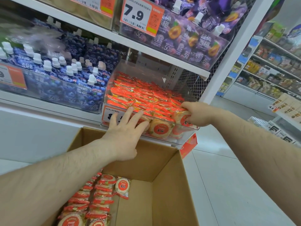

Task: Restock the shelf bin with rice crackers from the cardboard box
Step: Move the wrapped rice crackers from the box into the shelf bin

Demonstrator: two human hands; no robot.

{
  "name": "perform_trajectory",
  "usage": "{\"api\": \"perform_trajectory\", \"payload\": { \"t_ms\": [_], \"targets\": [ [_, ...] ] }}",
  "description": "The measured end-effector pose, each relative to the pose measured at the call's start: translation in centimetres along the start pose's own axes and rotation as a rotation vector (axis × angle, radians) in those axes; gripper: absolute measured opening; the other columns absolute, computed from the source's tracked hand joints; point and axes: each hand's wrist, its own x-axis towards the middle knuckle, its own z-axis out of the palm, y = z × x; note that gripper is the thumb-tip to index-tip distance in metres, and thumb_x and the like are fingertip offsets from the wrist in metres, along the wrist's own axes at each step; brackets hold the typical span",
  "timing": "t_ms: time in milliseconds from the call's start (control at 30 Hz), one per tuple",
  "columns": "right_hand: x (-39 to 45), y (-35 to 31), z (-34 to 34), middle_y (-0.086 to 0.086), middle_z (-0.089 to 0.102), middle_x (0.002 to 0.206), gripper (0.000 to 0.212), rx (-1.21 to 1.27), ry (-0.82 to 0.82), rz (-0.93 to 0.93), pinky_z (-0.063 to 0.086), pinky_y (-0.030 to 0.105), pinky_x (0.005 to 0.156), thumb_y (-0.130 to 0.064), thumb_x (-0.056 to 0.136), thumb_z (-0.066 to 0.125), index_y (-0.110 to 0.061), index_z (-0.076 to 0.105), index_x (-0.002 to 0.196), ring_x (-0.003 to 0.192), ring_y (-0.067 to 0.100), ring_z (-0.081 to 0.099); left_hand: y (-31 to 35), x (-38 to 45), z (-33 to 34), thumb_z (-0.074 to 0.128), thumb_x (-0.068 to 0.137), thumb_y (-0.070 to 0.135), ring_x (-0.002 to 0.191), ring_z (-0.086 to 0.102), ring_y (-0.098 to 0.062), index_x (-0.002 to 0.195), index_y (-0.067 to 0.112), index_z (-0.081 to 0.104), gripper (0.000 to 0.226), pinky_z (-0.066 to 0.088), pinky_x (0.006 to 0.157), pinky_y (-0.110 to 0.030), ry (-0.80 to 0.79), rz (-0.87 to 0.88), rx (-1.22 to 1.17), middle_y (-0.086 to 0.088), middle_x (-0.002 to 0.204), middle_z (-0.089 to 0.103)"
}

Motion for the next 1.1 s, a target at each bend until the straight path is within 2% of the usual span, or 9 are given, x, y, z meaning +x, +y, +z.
{"api": "perform_trajectory", "payload": {
  "t_ms": [133,433,533,667,733,800,833,933,1100],
  "targets": [
    [0.2,0.5,2.2,0.005,0.055,0.124,0.045,0.226,0.016,0.026,0.044,0.039,0.094,-0.009,0.087,0.054,-0.016,0.044,0.130,0.107,0.024,0.052,0.0,0.2,0.3,0.059,0.083,0.023,0.142,-0.031,-0.028,0.151,0.031,0.002,0.089,-0.007,0.113,-0.060,0.004,-0.004,0.001,0.004,0.157,-0.026],
    [-0.3,0.8,4.4,0.010,0.051,0.133,0.042,0.180,0.171,0.000,0.039,0.042,0.102,-0.016,0.094,0.051,-0.011,0.040,0.134,0.119,0.029,0.048,0.2,0.3,0.6,0.060,0.083,0.024,0.142,-0.031,-0.028,0.151,0.032,0.005,0.088,-0.003,0.114,-0.060,0.007,-0.011,0.008,0.003,0.156,-0.026],
    [-0.6,1.0,4.7,0.008,0.048,0.141,0.047,0.137,0.111,-0.028,0.022,0.040,0.114,-0.027,0.096,0.045,-0.014,0.034,0.140,0.128,0.024,0.042,0.2,0.3,0.5,0.060,0.083,0.024,0.142,-0.032,-0.028,0.151,0.032,0.005,0.088,-0.002,0.114,-0.061,-0.001,-0.012,0.004,0.004,0.157,-0.026],
    [-1.6,0.1,4.3,0.006,0.019,0.161,0.085,-0.064,0.026,0.046,-0.003,0.048,0.119,-0.051,0.087,0.050,-0.014,0.012,0.153,0.149,0.023,0.010,0.1,0.2,0.4,0.059,0.084,0.024,0.142,-0.032,-0.027,0.151,0.032,0.005,0.087,-0.002,0.114,-0.061,-0.007,-0.010,-0.006,0.005,0.157,-0.026],
    [-2.6,-1.0,4.6,0.007,0.038,0.152,0.079,-0.164,0.209,0.117,0.013,0.043,0.118,-0.046,0.083,0.056,-0.012,0.026,0.147,0.141,0.026,0.031,0.0,0.2,0.4,0.059,0.084,0.024,0.142,-0.032,-0.027,0.151,0.031,0.006,0.086,-0.002,0.114,-0.061,-0.010,-0.004,-0.011,0.005,0.157,-0.026],
    [-3.2,-2.2,5.3,0.005,0.061,0.126,0.053,-0.200,0.359,0.155,0.034,0.034,0.104,-0.036,0.081,0.057,-0.013,0.047,0.128,0.114,0.026,0.055,-0.1,0.2,0.4,0.058,0.083,0.023,0.142,-0.032,-0.027,0.151,0.031,0.007,0.085,-0.001,0.113,-0.062,-0.007,0.000,-0.016,0.005,0.157,-0.026],
    [-3.4,-2.7,5.8,0.004,0.063,0.121,0.048,-0.196,0.381,0.158,0.037,0.033,0.100,-0.035,0.082,0.056,-0.013,0.049,0.124,0.108,0.026,0.058,-0.1,0.2,0.5,0.059,0.083,0.023,0.142,-0.032,-0.027,0.151,0.031,0.008,0.085,-0.001,0.113,-0.062,-0.007,0.002,-0.016,0.005,0.157,-0.026],
    [-3.3,-3.4,6.8,0.005,0.056,0.130,0.055,-0.126,0.337,0.161,0.032,0.034,0.107,-0.035,0.082,0.056,-0.012,0.046,0.131,0.118,0.025,0.054,-0.1,0.3,0.6,0.059,0.083,0.024,0.142,-0.032,-0.027,0.151,0.031,0.009,0.084,0.000,0.113,-0.063,-0.010,0.004,-0.017,0.005,0.157,-0.026],
    [-2.6,-4.2,6.5,0.003,0.060,0.099,0.040,0.111,0.257,0.252,0.046,0.030,0.067,-0.035,0.073,0.051,-0.016,0.049,0.108,0.089,0.027,0.058,-0.1,0.2,0.4,0.059,0.084,0.024,0.142,-0.032,-0.027,0.150,0.031,0.011,0.082,0.000,0.114,-0.062,-0.015,0.006,-0.001,0.004,0.157,-0.026]
  ]
}}
